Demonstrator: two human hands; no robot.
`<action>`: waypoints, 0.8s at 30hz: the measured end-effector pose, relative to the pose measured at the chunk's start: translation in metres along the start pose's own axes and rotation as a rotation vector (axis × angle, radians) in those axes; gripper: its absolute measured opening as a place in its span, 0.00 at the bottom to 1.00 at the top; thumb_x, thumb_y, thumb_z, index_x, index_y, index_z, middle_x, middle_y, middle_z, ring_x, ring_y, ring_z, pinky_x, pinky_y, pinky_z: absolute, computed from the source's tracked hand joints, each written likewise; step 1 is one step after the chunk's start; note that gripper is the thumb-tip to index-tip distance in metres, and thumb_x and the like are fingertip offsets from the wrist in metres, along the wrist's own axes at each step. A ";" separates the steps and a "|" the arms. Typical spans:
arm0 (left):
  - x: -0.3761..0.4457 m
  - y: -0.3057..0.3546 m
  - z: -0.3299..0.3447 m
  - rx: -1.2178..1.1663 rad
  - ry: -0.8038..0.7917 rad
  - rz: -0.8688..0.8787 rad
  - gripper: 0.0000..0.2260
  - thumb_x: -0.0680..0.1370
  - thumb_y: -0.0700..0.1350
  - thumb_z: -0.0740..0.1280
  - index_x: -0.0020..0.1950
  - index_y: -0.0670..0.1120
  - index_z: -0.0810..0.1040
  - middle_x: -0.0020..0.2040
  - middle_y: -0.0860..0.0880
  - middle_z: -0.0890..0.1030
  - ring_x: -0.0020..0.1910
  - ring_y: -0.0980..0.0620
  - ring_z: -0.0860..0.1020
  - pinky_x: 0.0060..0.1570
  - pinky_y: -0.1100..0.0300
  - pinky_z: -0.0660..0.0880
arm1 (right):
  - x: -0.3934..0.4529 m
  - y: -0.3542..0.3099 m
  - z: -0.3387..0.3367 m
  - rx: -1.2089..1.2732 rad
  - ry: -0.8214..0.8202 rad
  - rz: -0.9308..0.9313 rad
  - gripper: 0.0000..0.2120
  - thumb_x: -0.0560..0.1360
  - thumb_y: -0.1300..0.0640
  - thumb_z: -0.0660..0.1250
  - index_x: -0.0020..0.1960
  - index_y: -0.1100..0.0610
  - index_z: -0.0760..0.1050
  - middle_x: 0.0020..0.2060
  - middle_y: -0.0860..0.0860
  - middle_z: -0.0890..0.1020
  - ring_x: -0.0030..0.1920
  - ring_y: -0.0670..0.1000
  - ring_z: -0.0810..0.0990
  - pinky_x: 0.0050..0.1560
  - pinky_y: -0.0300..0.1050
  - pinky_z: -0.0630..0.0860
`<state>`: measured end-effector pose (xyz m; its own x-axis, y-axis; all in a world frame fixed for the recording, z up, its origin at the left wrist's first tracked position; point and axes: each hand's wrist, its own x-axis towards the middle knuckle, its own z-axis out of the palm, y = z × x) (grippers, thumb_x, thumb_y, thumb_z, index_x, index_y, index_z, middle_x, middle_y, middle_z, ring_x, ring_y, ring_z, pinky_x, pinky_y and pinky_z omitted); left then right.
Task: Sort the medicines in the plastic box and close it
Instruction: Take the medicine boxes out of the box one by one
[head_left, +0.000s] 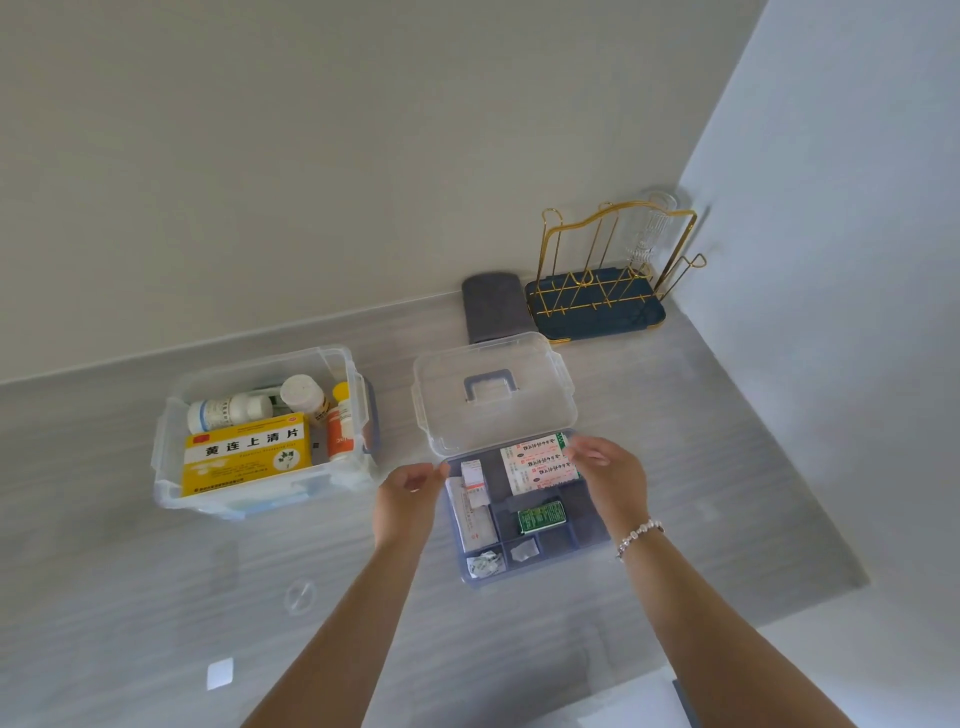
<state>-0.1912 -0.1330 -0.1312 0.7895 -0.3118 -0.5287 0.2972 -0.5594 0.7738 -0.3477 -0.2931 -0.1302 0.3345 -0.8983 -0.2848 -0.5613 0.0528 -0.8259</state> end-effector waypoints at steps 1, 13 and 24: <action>-0.002 0.006 -0.006 -0.014 -0.005 0.034 0.08 0.74 0.52 0.67 0.47 0.48 0.79 0.43 0.49 0.82 0.46 0.48 0.80 0.51 0.52 0.79 | -0.004 -0.009 0.003 0.031 -0.032 -0.022 0.12 0.71 0.54 0.69 0.54 0.55 0.80 0.48 0.50 0.85 0.45 0.44 0.81 0.45 0.35 0.77; -0.007 0.035 -0.126 0.001 0.046 0.337 0.08 0.78 0.46 0.62 0.42 0.49 0.78 0.38 0.52 0.82 0.38 0.52 0.80 0.41 0.58 0.75 | -0.066 -0.123 0.092 0.110 -0.371 -0.277 0.12 0.72 0.53 0.70 0.54 0.52 0.80 0.46 0.45 0.83 0.48 0.42 0.80 0.49 0.32 0.76; 0.060 0.016 -0.223 0.437 0.090 0.411 0.12 0.78 0.51 0.62 0.58 0.51 0.79 0.61 0.53 0.78 0.63 0.52 0.74 0.67 0.52 0.63 | -0.083 -0.165 0.210 -0.035 -0.462 -0.233 0.17 0.70 0.55 0.71 0.58 0.58 0.79 0.50 0.52 0.84 0.47 0.45 0.82 0.47 0.29 0.75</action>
<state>-0.0193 0.0110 -0.0730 0.8407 -0.5139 -0.1708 -0.2746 -0.6763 0.6835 -0.1243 -0.1359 -0.0726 0.7486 -0.5978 -0.2869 -0.4546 -0.1477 -0.8784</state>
